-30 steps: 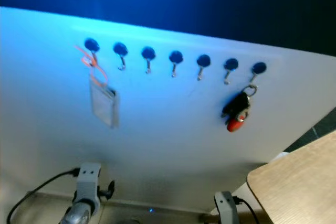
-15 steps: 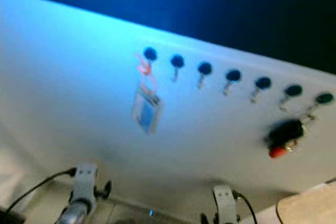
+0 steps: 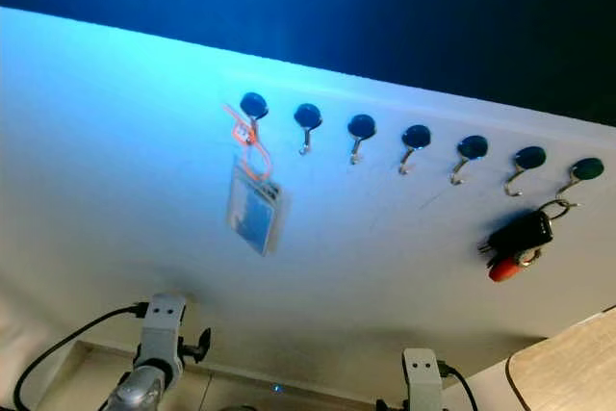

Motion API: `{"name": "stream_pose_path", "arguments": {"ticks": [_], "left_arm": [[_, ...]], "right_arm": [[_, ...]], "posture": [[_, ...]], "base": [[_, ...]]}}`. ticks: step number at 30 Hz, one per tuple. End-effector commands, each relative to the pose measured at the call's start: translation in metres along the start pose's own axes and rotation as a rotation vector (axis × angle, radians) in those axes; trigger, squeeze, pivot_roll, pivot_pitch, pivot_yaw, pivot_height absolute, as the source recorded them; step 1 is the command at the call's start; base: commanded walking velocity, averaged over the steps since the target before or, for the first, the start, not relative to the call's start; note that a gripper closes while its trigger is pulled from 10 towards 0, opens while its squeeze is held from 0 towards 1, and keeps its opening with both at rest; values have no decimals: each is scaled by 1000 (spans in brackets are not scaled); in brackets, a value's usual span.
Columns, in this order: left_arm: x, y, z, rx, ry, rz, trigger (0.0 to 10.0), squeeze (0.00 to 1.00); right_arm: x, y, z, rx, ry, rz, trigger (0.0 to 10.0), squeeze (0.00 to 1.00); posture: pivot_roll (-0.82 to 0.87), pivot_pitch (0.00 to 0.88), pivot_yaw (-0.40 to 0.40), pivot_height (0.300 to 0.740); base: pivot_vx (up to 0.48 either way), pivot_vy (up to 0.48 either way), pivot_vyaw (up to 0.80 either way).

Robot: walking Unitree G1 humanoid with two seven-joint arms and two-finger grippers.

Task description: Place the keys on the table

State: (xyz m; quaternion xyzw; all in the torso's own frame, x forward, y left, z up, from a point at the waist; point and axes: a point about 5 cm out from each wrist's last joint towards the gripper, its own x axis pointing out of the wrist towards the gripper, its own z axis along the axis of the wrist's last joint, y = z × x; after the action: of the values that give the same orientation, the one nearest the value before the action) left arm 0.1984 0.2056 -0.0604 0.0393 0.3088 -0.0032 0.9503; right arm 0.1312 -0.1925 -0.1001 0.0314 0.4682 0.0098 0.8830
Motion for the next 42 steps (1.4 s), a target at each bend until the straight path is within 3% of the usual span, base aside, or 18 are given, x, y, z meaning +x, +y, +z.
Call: {"name": "stream_pose_path", "arguments": {"ticks": [1, 21, 42], "left_arm": [[0, -6, -2, -23, 8, -11, 10000, 0], [2, -6, 3, -24, -10, -20, 10000, 0], [4, -7, 6, -14, -14, -25, 10000, 0]], "right_arm": [[-2, -5, -6, 24, 23, -17, 10000, 0], [-3, -18, -2, 38, 39, -37, 10000, 0], [-3, -16, -4, 52, 44, -37, 10000, 0]], "posture": [[85, 38, -114, 740], [88, 41, -110, 740], [89, 43, -113, 740]], "base": [[-322, 0, 0], [-356, 0, 0], [-369, 0, 0]]}}
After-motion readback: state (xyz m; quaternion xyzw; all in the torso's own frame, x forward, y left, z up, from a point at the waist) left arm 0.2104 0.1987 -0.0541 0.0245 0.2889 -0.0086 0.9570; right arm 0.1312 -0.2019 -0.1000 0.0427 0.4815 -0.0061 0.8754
